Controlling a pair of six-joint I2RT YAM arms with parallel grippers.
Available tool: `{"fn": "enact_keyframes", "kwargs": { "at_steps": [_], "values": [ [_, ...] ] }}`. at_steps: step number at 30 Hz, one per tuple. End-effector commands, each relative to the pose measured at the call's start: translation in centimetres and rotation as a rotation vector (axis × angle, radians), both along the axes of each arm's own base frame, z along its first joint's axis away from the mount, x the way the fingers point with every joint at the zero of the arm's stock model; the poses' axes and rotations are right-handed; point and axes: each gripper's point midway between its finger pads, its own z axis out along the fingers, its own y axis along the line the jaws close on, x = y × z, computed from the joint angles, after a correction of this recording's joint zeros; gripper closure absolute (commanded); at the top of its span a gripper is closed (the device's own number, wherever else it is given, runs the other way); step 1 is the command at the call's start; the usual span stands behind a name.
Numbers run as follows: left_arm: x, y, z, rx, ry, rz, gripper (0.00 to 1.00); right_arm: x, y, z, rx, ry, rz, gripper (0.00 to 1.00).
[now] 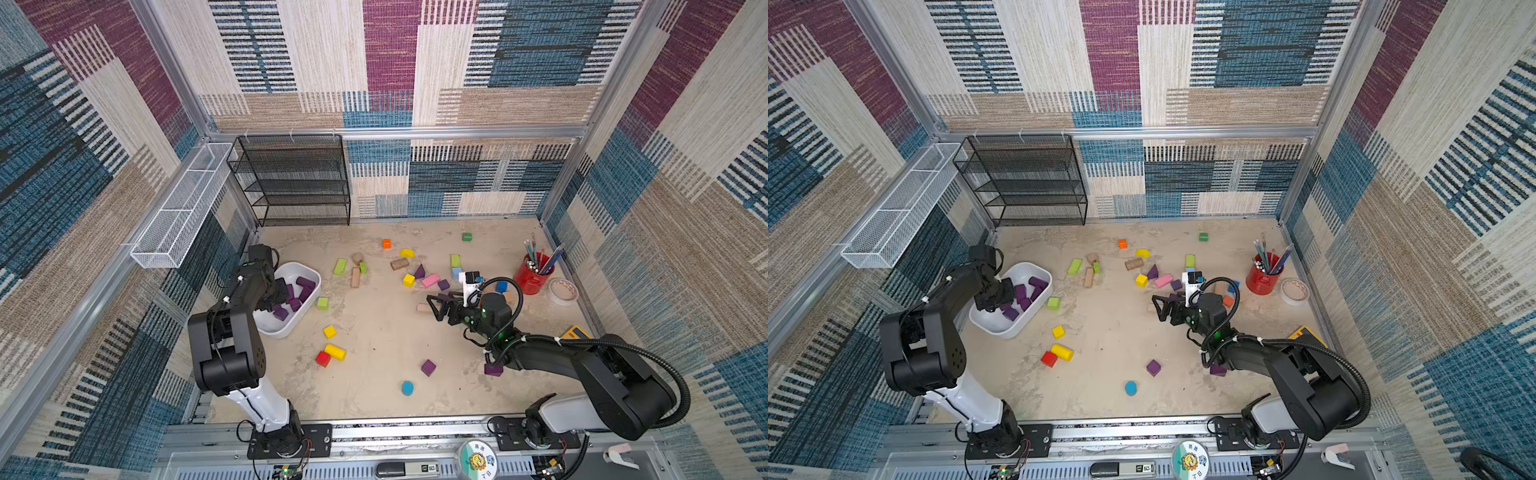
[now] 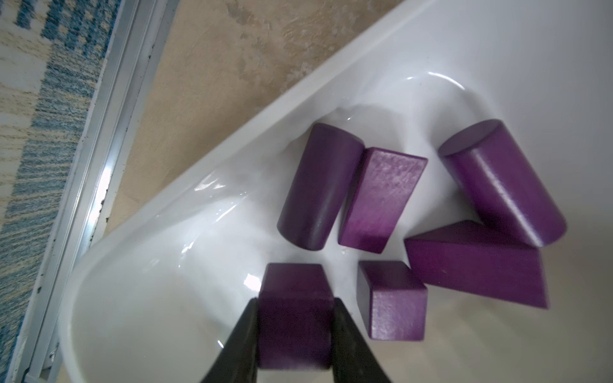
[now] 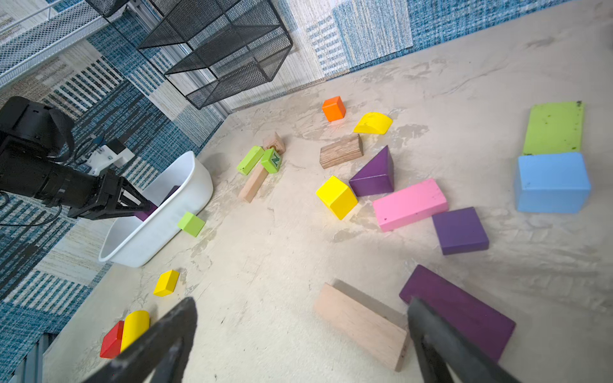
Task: Pick purple bricks into the storage bin
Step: Place the building block in the storage box.
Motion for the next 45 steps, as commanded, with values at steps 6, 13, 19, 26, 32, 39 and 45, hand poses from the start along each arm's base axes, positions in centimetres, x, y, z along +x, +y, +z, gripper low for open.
{"fn": "enact_keyframes", "kwargs": {
  "at_steps": [6,13,19,26,32,39,45],
  "values": [
    [-0.4,0.4,-0.5,0.015,0.05,0.006,0.62,0.5,-0.2,0.6,-0.002,-0.024,-0.024,0.01],
    [-0.1,-0.2,0.1,-0.018,0.024,0.003,0.54,0.6,-0.2,0.5,-0.003,-0.018,-0.03,0.0],
    [0.2,-0.7,2.0,-0.016,-0.029,-0.006,0.47,0.7,-0.3,0.3,-0.007,-0.018,-0.036,0.0],
    [0.9,-2.6,4.7,0.022,-0.118,-0.07,0.37,0.8,-0.4,0.1,-0.013,-0.013,-0.045,0.01],
    [1.2,-5.6,6.9,0.019,-0.196,-0.157,0.35,0.8,-0.7,0.3,-0.018,-0.018,-0.058,0.01],
    [1.7,-11.8,7.7,-0.051,-0.236,-0.286,0.35,1.1,-1.7,0.1,-0.038,-0.021,-0.112,0.01],
    [1.5,-16.6,7.8,-0.142,-0.254,-0.377,0.36,1.6,-2.3,-0.7,-0.07,-0.011,-0.154,0.0]
  ]
}}
